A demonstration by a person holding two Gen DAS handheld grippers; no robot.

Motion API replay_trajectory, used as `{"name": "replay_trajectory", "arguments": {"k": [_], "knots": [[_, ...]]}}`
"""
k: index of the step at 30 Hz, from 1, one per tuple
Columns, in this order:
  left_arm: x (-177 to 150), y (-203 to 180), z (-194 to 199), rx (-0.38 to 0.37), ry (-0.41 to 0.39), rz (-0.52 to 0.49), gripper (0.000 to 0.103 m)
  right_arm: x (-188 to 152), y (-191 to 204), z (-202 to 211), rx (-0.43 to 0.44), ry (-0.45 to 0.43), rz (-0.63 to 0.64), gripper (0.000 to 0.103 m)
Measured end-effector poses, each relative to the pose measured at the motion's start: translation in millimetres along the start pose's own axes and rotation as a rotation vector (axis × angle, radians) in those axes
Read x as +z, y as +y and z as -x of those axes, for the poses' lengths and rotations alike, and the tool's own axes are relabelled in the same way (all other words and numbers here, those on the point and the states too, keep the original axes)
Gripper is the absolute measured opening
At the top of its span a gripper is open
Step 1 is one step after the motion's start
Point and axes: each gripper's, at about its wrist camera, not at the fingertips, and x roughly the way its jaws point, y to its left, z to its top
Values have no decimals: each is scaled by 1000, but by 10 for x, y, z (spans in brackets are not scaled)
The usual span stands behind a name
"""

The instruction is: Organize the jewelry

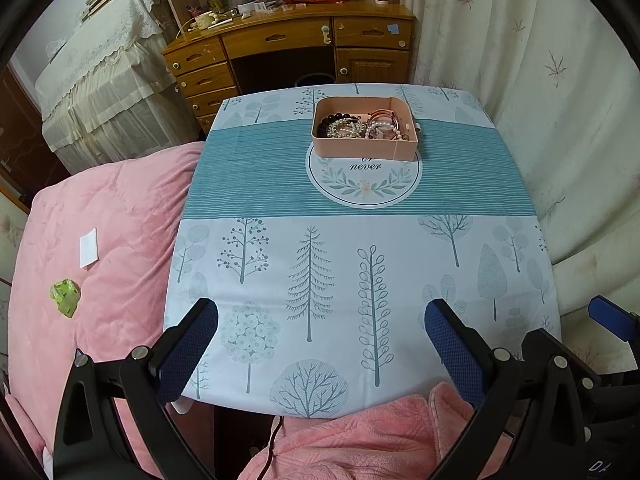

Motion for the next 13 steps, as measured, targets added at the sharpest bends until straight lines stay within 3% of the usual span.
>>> {"name": "replay_trajectory", "arguments": {"k": [13], "knots": [[44, -36, -16, 8, 6, -16, 102, 20, -55, -13, 3, 5, -8, 103]]}}
